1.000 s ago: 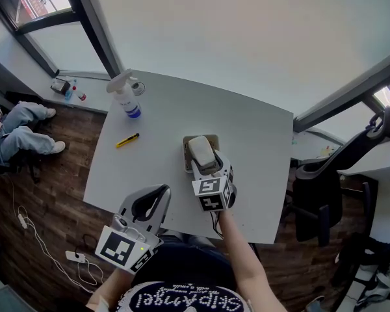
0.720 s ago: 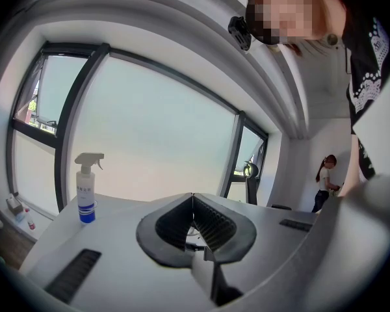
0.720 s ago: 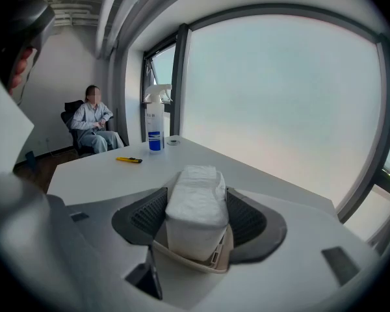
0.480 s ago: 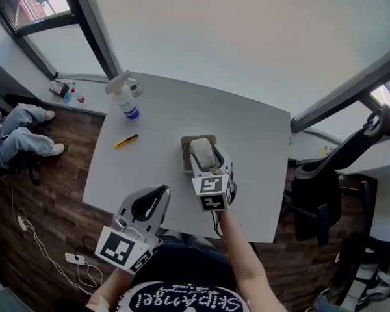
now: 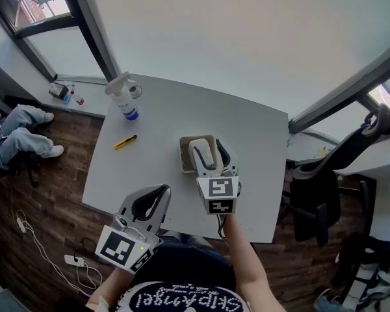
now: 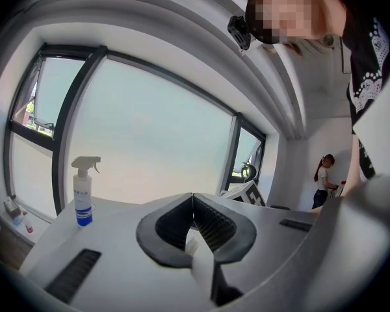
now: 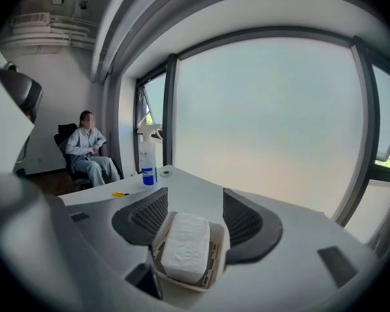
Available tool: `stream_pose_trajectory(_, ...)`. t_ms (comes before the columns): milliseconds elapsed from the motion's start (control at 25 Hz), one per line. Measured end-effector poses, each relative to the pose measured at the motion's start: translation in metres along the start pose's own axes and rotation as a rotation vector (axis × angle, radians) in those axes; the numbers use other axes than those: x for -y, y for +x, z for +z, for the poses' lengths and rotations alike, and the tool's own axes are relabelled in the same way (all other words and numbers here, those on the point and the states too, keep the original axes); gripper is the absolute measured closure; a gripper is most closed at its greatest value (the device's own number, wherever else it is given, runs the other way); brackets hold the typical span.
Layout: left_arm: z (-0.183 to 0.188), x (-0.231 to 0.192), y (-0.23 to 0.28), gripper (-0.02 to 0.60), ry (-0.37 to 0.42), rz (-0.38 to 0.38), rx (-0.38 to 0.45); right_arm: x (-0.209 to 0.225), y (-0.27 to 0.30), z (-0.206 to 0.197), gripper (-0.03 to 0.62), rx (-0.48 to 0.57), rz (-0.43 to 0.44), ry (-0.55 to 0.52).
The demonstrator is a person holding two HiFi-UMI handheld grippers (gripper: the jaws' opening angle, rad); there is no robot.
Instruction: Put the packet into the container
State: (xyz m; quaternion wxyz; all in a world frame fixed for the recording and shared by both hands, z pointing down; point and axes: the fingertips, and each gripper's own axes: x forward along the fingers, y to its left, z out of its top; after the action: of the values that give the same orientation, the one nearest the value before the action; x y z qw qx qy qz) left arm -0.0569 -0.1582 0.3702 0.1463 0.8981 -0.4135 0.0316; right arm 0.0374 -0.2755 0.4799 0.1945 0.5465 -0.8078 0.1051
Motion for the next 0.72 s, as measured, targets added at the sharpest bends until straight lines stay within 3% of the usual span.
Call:
stream_pose_trajectory(360,0.004,0.002,0.003,0.574,0.010,-0.013,0.010,0.021,-0.041,0.053,0.324,0.175,-0.052,0.061)
stream_pose_trajectory(720,0.009,0.005,0.006,0.574,0.023,-0.032,0.020,0.034,-0.081,0.078,0.350,0.266,-0.075,0.076)
